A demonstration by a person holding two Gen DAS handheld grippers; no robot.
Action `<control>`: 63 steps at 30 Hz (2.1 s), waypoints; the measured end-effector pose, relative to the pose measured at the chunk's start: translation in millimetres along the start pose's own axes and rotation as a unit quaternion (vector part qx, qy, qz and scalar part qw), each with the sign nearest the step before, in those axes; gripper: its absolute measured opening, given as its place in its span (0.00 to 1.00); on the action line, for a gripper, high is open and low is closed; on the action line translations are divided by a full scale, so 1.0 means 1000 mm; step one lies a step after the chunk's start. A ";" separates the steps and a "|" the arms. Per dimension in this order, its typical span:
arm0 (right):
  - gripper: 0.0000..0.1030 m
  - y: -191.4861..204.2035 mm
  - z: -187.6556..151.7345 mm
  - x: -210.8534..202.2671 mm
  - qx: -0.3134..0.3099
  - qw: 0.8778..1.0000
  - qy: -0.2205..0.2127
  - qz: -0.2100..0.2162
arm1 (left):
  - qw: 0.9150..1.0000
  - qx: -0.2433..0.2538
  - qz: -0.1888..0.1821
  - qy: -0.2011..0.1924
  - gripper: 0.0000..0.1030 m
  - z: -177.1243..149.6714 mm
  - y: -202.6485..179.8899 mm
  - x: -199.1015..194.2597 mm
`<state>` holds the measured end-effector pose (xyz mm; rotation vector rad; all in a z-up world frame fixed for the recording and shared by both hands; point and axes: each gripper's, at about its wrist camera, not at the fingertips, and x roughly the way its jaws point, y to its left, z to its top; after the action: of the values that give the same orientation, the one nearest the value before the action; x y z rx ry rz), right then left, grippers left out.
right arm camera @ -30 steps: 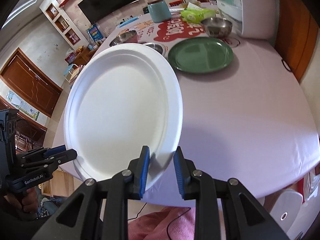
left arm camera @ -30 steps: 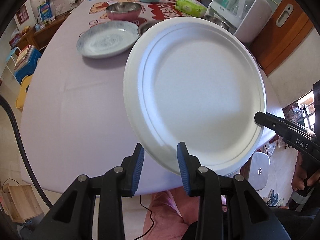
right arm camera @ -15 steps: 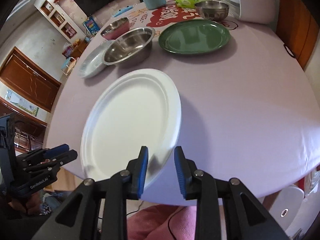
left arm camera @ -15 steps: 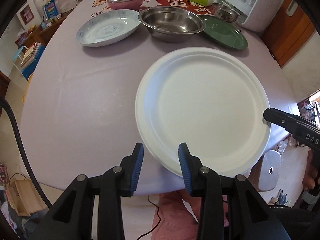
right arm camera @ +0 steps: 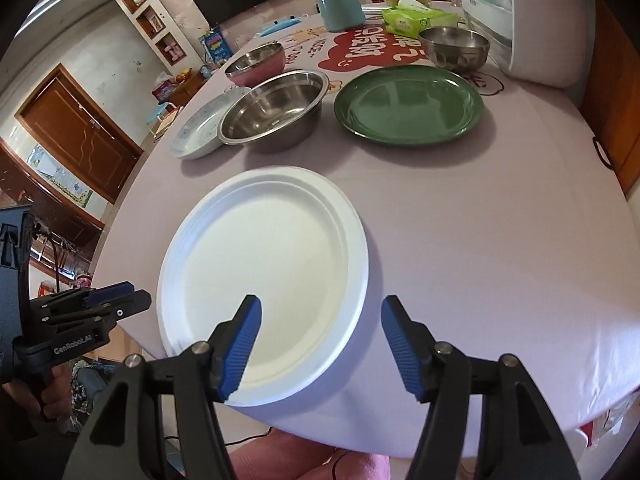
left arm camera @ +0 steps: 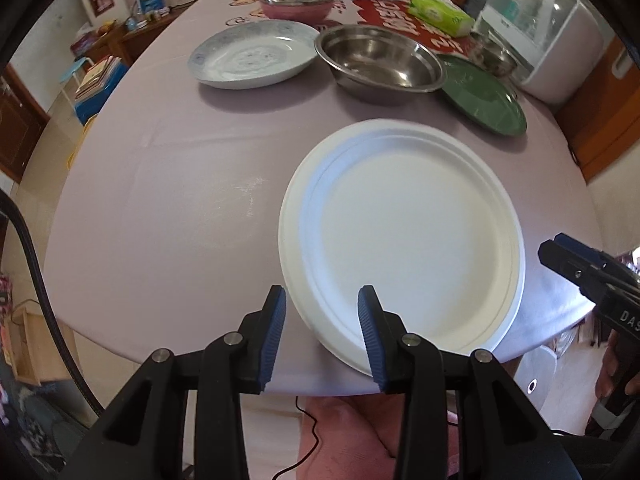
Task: Organize plates and bowls
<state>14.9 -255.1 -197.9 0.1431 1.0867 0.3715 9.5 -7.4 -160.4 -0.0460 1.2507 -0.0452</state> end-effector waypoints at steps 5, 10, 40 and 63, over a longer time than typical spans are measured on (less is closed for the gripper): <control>0.61 -0.004 0.007 -0.002 -0.010 1.000 -0.010 0.010 | 1.000 -0.014 0.014 -0.015 0.46 -0.002 -0.004 -0.007; 0.61 -0.006 0.017 -0.005 -0.019 0.999 -0.027 0.015 | 0.999 -0.037 0.030 -0.021 0.63 -0.002 -0.005 -0.013; 0.61 0.111 0.088 0.054 -0.085 0.994 -0.031 0.053 | 0.994 -0.082 0.020 -0.066 0.79 0.070 0.139 -0.024; 0.61 0.182 0.113 0.143 0.130 0.991 -0.032 0.025 | 0.996 0.087 -0.020 -0.024 0.79 0.229 0.242 0.010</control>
<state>132.5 -26.4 -211.7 0.4115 1.0671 0.2660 232.1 235.8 -112.6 0.0788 1.1944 -0.1862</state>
